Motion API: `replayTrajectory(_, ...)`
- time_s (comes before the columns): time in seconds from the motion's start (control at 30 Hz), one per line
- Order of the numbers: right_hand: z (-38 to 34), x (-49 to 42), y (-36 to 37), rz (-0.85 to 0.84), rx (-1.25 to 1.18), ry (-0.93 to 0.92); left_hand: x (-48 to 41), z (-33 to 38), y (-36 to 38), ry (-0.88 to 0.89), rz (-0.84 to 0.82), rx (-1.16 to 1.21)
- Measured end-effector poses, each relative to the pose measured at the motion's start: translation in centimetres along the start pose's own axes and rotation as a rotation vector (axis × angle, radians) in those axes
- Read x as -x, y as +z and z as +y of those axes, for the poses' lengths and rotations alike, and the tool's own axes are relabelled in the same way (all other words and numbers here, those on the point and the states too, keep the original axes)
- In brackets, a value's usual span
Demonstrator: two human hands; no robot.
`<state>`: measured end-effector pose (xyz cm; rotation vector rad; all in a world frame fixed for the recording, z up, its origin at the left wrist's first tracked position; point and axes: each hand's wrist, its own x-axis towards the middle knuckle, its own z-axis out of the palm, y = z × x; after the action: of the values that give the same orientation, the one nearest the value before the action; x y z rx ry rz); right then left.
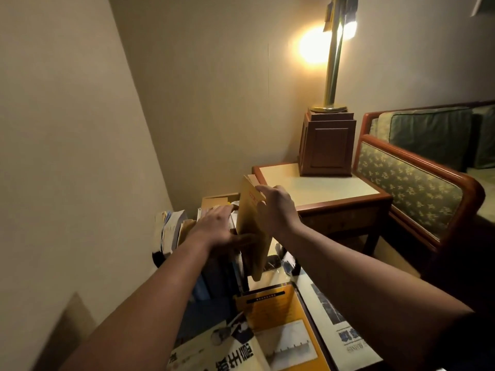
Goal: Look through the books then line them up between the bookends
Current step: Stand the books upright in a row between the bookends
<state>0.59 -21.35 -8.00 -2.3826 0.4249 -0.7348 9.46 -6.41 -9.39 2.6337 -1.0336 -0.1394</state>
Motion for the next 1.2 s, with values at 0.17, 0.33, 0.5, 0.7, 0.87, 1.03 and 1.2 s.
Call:
replayTrajectory(0.17, -0.6, 0.1, 2.5, -0.008, -0.046, -0.008, 0.2, 0.0, 0.1, -0.019, 0.047, 0.114)
replayTrajectory(0.33, -0.8, 0.5, 3.7, -0.03, -0.193, 0.064, 0.1, -0.9, 0.4, 0.003, 0.073, 0.178)
replayTrajectory(0.5, -0.2, 1.2, 4.0, -0.076, -0.449, 0.227, -0.2, -1.1, 0.4, 0.056, 0.064, 0.091)
replayTrajectory(0.7, 2.9, 2.4, 4.8, -0.574, -0.697, 0.571, -0.3, -0.9, 0.6, 0.122, 0.076, 0.019)
replayTrajectory(0.87, 3.4, 4.3, 5.7, -0.79, -0.76, 0.568, 0.0, -0.7, 0.5, 0.134, 0.097, 0.028)
replayTrajectory(1.03, 3.0, 5.7, 5.9, -0.799, -0.8, 0.575, 0.3, -0.6, 0.5, 0.124, 0.1, 0.016)
replayTrajectory(1.2, 2.3, 6.2, 5.5, -0.751, -0.769, 0.537, 0.3, -0.5, 0.5, 0.105, 0.084, 0.006)
